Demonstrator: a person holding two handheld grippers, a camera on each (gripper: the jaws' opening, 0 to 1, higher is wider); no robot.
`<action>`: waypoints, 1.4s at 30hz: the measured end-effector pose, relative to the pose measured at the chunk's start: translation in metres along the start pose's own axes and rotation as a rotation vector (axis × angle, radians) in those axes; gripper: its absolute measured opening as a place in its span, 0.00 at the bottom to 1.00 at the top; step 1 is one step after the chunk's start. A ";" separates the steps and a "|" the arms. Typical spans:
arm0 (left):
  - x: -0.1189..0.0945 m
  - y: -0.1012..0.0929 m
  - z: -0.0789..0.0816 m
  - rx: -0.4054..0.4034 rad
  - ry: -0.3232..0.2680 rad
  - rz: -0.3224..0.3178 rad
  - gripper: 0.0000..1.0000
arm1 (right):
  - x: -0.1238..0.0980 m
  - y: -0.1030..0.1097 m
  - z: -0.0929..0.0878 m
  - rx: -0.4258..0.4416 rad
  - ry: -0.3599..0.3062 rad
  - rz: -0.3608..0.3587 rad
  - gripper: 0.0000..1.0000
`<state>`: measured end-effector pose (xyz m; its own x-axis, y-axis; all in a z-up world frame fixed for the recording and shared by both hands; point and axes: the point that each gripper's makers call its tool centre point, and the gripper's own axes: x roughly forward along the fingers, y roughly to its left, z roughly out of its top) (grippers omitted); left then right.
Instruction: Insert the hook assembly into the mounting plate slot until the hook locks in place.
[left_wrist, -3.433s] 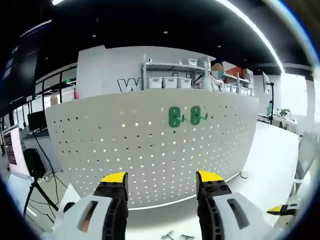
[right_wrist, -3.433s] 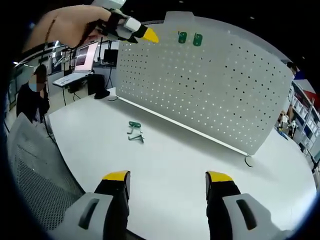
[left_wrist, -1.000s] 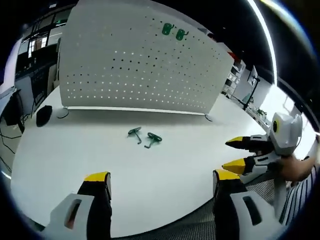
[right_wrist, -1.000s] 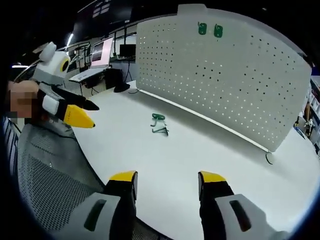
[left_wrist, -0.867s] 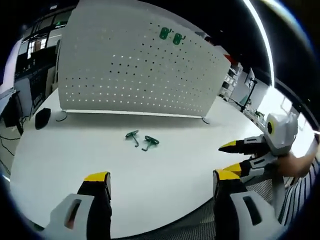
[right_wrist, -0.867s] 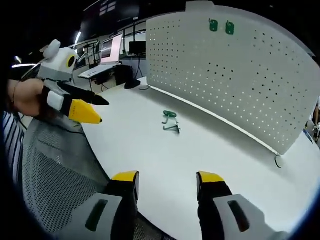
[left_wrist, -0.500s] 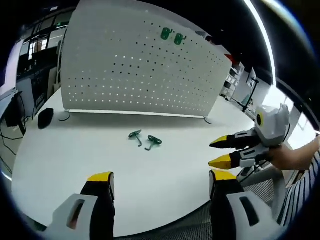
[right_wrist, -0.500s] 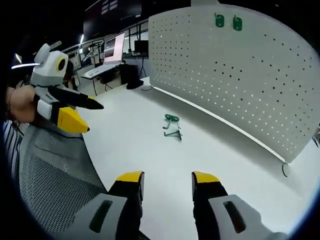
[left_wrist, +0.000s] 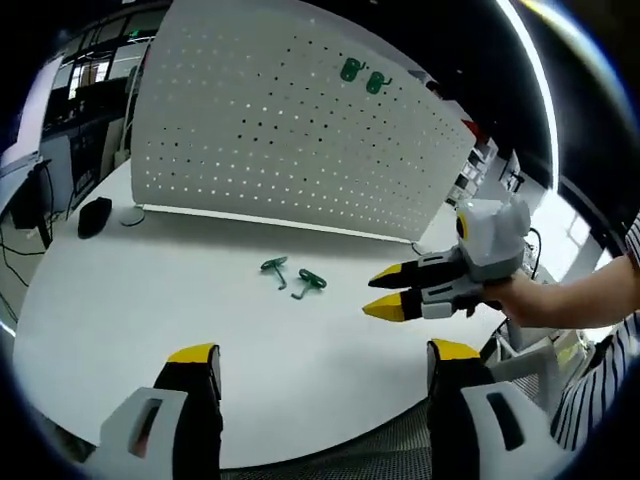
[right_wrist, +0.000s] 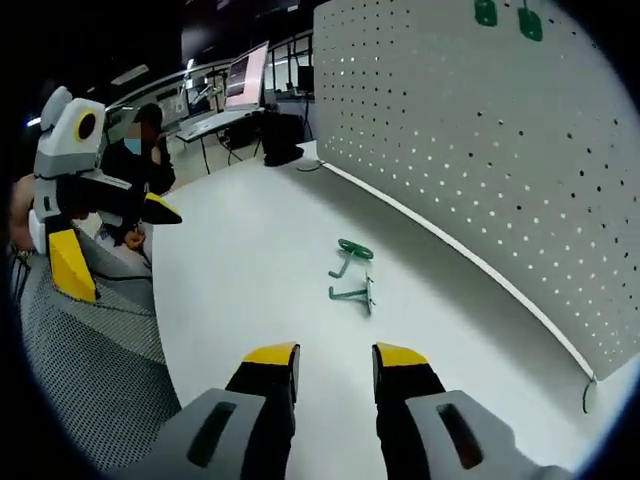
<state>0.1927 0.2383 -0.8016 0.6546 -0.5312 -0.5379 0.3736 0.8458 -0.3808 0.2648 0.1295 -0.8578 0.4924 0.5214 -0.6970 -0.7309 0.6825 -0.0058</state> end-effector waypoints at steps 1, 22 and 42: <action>-0.001 0.000 0.000 -0.002 -0.003 0.003 0.86 | 0.006 0.000 0.001 -0.016 0.012 0.009 0.27; 0.000 -0.001 -0.002 -0.086 0.007 0.004 0.87 | 0.065 -0.026 0.004 -0.117 0.118 0.036 0.16; -0.001 0.001 -0.001 -0.108 0.001 0.004 0.81 | 0.073 -0.030 0.011 -0.169 0.200 0.050 0.02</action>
<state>0.1913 0.2395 -0.8023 0.6551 -0.5278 -0.5406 0.2980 0.8380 -0.4571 0.3278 0.1526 -0.9004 0.3628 0.4295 -0.8270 -0.8288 0.5543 -0.0757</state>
